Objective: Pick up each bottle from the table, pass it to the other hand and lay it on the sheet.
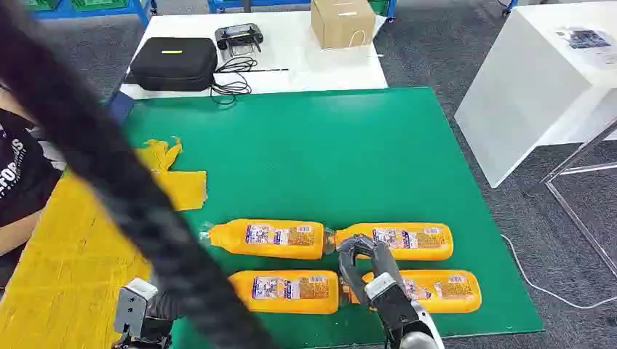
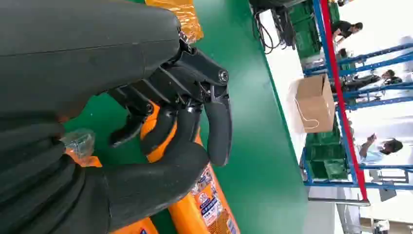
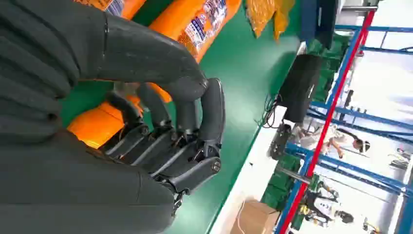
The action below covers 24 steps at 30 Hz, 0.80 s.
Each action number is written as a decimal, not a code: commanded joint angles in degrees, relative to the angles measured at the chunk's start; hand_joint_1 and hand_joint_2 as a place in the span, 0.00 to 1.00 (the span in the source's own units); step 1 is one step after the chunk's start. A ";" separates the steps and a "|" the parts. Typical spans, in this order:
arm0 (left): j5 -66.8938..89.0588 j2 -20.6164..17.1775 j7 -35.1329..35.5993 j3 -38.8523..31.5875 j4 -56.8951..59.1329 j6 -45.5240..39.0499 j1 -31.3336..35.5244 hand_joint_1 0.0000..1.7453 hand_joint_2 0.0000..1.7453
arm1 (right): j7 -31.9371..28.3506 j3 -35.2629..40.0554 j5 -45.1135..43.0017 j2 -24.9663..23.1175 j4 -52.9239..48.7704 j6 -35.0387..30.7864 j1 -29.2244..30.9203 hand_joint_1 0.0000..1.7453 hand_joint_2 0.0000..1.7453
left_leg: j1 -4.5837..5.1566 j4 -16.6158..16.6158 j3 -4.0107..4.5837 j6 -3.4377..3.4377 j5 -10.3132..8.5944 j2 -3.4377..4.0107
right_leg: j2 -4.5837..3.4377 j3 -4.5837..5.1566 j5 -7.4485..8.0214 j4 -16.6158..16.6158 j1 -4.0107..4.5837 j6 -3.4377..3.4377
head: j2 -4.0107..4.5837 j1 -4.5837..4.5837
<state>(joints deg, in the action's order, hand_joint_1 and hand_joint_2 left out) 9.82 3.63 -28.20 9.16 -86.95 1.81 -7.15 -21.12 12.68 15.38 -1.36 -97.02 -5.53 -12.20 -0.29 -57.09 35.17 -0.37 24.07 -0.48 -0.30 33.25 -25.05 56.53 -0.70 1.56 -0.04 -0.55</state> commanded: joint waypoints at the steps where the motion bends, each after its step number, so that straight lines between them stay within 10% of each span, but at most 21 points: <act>1: 0.94 -0.53 2.21 10.49 4.03 -12.84 11.26 1.00 1.00 | -5.19 11.78 -4.01 -5.35 7.79 -14.32 13.72 1.00 1.00 | -0.09 -0.13 0.01 0.04 0.00 0.15 | -0.08 0.01 0.06 0.08 0.10 -0.07 | 0.00 0.00; 5: -0.61 -1.28 3.24 9.42 6.22 -12.88 12.42 1.00 1.00 | -2.35 11.65 -0.07 -2.89 9.30 -15.15 15.83 1.00 1.00 | -0.12 0.10 -0.27 0.06 -0.07 0.08 | 0.00 -0.26 0.12 -0.16 0.14 -0.10 | 0.00 0.02; 6: -0.89 -1.41 3.33 8.78 6.42 -12.92 12.84 1.00 1.00 | 0.17 12.54 2.87 -1.65 10.66 -14.41 17.21 0.02 1.00 | -0.11 0.08 -0.28 0.04 -0.08 0.01 | 0.05 -0.31 0.08 -0.12 0.10 -0.05 | 0.00 -0.02; 7: -1.25 -1.43 3.46 8.29 6.30 -12.85 12.98 1.00 1.00 | 0.89 12.59 4.28 -1.32 11.47 -14.64 17.84 0.00 1.00 | -0.11 0.07 -0.19 0.06 -0.11 0.06 | -0.04 -0.20 0.10 -0.08 0.09 -0.04 | 0.00 0.00; 9: -2.04 -1.11 3.71 7.08 5.28 -12.85 13.10 0.00 1.00 | 2.86 13.41 8.82 -0.85 13.29 -15.54 19.88 0.00 1.00 | -0.10 0.07 -0.16 0.07 -0.09 0.14 | -0.13 -0.15 0.10 -0.05 0.08 -0.04 | 0.00 0.00; 24: -2.33 -0.66 4.55 6.13 3.48 -10.92 15.77 0.00 1.00 | 13.14 21.76 27.70 0.61 24.89 -10.38 31.99 0.00 1.00 | -0.15 0.00 -0.06 0.08 -0.07 0.06 | -0.04 -0.08 0.04 -0.01 0.09 -0.03 | 0.00 0.00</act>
<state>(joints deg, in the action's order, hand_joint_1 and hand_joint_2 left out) 7.54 3.65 -23.98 15.74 -85.57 -9.44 6.15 -8.57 29.57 41.16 -3.08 -81.52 -16.76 13.42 -0.44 -57.11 35.26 -0.26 23.96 -0.51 -0.30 33.32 -25.01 56.59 -0.62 1.54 -0.04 -0.55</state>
